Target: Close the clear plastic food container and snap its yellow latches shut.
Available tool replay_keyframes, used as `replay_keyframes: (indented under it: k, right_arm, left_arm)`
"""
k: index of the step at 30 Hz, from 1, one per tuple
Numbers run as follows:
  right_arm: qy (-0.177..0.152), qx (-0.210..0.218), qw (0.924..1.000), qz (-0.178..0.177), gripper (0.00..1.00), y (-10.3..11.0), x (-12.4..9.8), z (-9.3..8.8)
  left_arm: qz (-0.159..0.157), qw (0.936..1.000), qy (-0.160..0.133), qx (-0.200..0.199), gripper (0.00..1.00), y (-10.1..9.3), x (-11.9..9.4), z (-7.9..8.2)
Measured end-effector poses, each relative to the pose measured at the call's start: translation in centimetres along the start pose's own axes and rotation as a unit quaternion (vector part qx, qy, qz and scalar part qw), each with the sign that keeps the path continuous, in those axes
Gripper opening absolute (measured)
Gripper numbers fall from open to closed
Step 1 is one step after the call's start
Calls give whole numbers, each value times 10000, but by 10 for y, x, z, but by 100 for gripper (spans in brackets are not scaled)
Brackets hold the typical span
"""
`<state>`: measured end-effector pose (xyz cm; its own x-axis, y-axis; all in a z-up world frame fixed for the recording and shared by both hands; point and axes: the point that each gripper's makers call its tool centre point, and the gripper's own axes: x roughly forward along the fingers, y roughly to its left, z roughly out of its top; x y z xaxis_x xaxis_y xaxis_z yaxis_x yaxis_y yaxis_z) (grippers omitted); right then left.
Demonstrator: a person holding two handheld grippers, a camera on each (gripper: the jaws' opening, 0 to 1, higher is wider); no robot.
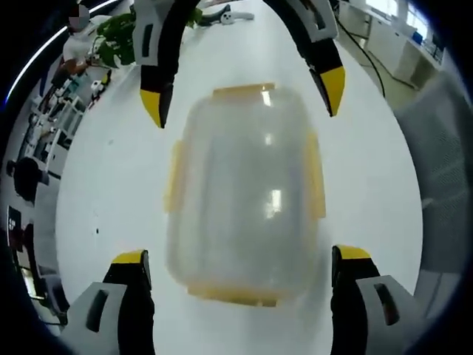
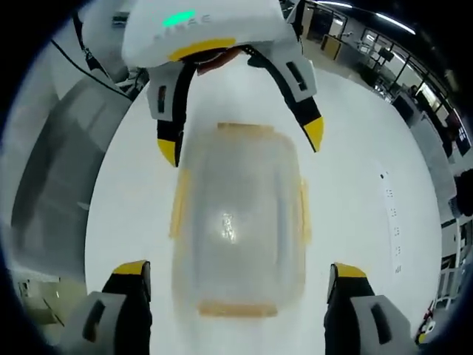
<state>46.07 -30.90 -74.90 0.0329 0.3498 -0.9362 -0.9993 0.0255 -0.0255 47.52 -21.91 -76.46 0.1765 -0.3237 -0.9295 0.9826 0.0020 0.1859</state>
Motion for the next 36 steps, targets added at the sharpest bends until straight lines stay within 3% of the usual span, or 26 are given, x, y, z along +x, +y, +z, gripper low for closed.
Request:
replay_keyframes:
  k: [5,6,7,8,10,29,36]
  right_arm:
    - [136,-22,9999,27,97,2,4,-4]
    - [388,-52,9990,209,85,8,3,-12]
    - [455,-125,9986,227,74,8,2,-14]
    - [185,-326,9980,504,73,15,10,-5]
    - [226,-221,9990,313,73,1,5,-4]
    - [394,-307,9986,144,73,4,3,-10]
    - [411,-333,9985,146,73,6,6,-2]
  left_arm:
    - [-115,9998,147,36,97,-6,5,-6]
    - [-205,9995,202,101,93,-10,5,-8]
    - [-102,9994,273,178,87,-7,5,-10]
    - [-49,9988,393,276,80,-5,3,-13]
    - [-90,9991,337,261,80,-7,1,-12]
    - [-86,9992,314,225,80,-7,1,-11]
    - [-84,9992,345,198,80,-9,-2,-19]
